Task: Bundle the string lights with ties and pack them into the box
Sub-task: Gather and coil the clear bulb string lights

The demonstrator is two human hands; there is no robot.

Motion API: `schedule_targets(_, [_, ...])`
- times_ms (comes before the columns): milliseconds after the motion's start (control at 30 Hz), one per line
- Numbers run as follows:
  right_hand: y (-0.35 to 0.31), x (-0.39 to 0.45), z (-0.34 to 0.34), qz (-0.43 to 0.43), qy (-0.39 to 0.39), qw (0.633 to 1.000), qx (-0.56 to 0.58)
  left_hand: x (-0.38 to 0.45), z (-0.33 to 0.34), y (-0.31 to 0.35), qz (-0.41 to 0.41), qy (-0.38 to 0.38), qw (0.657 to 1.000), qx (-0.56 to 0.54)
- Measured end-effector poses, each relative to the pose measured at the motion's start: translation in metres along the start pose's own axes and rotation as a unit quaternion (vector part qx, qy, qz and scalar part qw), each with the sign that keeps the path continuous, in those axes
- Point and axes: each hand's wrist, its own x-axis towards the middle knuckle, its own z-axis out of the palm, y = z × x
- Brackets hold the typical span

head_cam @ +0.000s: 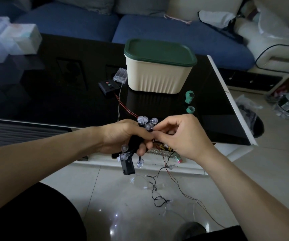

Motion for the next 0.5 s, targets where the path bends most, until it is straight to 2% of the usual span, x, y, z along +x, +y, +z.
schedule_targets(100, [-0.001, 0.0, -0.001, 0.04, 0.032, 0.999, 0.003, 0.002, -0.002, -0.004, 0.007, 0.032, 0.998, 0.044])
schedule_targets(167, [0.0, 0.002, -0.005, 0.065, 0.029, 0.997, -0.014, 0.004, -0.003, -0.005, 0.01, 0.036, 0.999, 0.028])
schedule_targets(300, [0.002, 0.003, -0.015, 0.133, -0.081, 0.988, 0.016, 0.003, -0.002, -0.004, 0.027, 0.014, 1.0, -0.004])
schedule_targets(367, [0.003, 0.003, -0.022, 0.134, -0.127, 0.983, 0.012, 0.001, 0.001, -0.001, 0.038, 0.024, 0.999, 0.003])
schedule_targets(500, [0.007, 0.003, -0.031, 0.124, -0.149, 0.981, 0.025, -0.002, 0.003, 0.005, 0.038, 0.081, 0.995, -0.047])
